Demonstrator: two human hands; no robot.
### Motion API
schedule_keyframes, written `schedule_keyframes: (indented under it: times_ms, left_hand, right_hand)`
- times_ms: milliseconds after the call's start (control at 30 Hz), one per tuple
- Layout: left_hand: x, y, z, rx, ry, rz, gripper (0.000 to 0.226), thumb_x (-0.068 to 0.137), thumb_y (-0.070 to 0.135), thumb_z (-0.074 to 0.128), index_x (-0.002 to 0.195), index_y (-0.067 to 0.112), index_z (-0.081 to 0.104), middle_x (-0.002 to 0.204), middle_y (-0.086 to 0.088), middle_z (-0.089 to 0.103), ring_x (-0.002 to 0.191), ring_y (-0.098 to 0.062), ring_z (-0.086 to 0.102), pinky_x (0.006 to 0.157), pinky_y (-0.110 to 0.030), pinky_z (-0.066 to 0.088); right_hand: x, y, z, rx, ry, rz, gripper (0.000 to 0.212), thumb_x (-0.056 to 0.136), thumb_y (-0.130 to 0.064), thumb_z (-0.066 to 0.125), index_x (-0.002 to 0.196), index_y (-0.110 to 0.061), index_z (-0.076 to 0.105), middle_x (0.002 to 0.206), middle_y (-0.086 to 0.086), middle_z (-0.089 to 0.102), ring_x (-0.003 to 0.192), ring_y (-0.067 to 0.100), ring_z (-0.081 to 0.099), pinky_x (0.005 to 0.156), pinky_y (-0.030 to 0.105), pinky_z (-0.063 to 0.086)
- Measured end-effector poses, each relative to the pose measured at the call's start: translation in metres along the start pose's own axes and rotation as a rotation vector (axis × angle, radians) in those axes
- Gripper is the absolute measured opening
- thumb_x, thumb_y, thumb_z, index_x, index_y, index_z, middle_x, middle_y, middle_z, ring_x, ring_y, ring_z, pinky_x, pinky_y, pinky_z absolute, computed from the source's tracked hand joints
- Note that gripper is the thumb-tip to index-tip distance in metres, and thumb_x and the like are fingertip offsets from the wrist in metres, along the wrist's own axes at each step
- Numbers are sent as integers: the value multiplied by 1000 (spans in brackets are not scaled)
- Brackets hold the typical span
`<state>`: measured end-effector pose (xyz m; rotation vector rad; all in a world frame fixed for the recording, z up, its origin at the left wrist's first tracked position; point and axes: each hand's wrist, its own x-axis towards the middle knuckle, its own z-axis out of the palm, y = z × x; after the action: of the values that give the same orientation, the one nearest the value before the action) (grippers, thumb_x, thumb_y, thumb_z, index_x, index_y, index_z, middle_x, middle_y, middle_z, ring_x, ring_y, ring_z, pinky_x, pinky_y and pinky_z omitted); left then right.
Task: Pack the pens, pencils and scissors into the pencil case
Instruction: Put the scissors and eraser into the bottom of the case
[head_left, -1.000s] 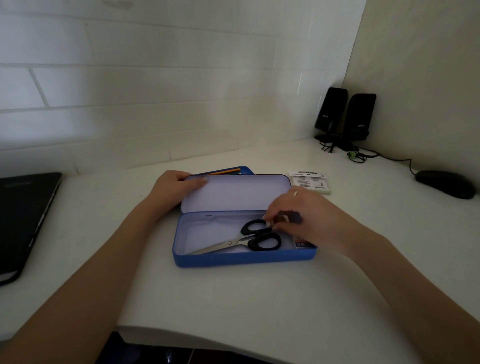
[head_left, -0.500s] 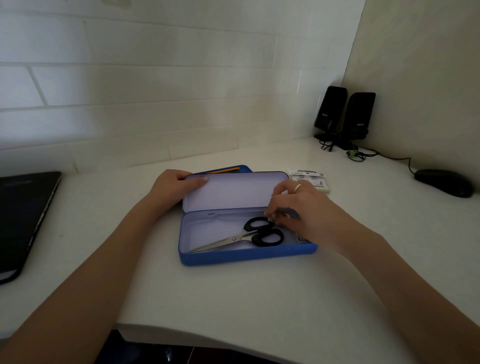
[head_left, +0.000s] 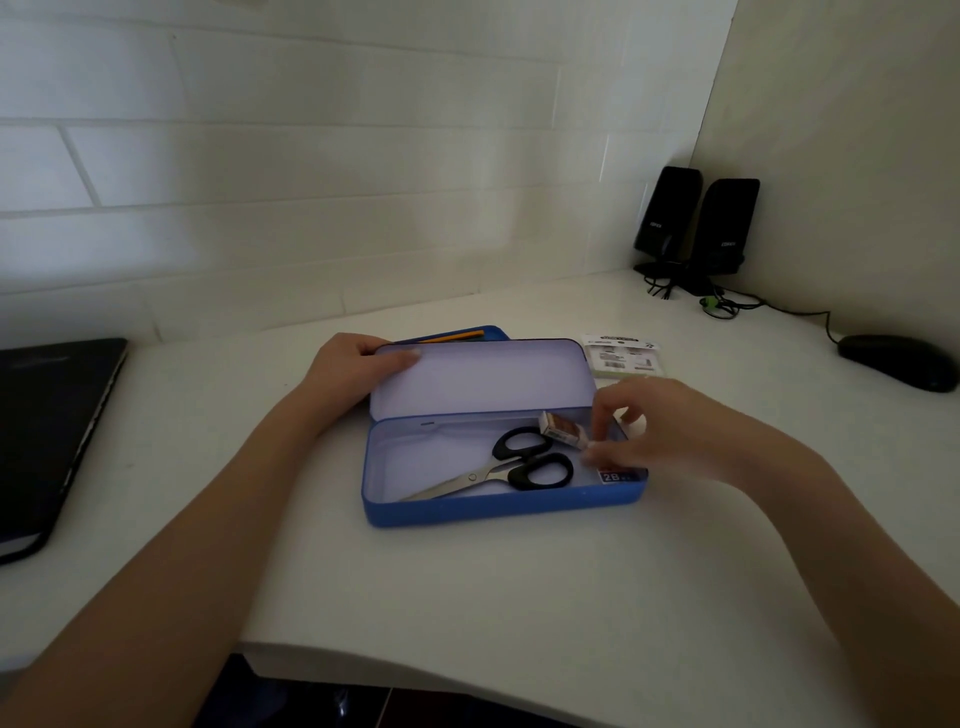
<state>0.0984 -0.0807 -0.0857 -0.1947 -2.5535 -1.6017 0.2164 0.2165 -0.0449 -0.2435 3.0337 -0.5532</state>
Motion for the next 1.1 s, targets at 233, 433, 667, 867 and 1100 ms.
schedule_keyframes:
  times_ms: [233,433,667,867,1100]
  left_hand:
    - [0,1,1,26,24,16,16,79,33,73,75,18,74,71,0,67,69,-12,57,67,-27,44]
    - [0,2,2,39,23,6,27,79,36,73,81,9,75,76,-9,68,71,-16,58,68,-28,43]
    - [0,2,2,31,21,3,29,78,37,73,79,8,75,74,-8,67,69,-15,57,66,-29,43]
    - [2,0,1,40,12,4,29,79,37,73,81,8,75,81,-14,69,74,-19,58,72,-32,43]
    - [3,-2,1,16,10,1,28,77,39,74,78,11,76,78,-9,69,72,-17,59,71,-31,45]
  right_hand:
    - [1,-3,4,41,28,10,28,67,-60,67,70,-33,60,87,-14,61,83,10,59,74,34,50]
    - [6,-13,14,-134,193,82,36,75,-54,64,63,-24,52,75,-9,57,71,14,55,59,29,37]
    - [-2,-14,7,-89,197,-9,20,75,-46,70,73,-32,57,97,-9,53,92,13,51,74,33,42]
    - [2,-17,12,-2,167,-228,19,90,-29,57,99,-44,65,106,-7,47,106,14,40,87,37,43]
    - [3,-15,14,-27,172,-225,12,85,-33,63,94,-39,69,107,-7,49,108,16,42,88,40,44]
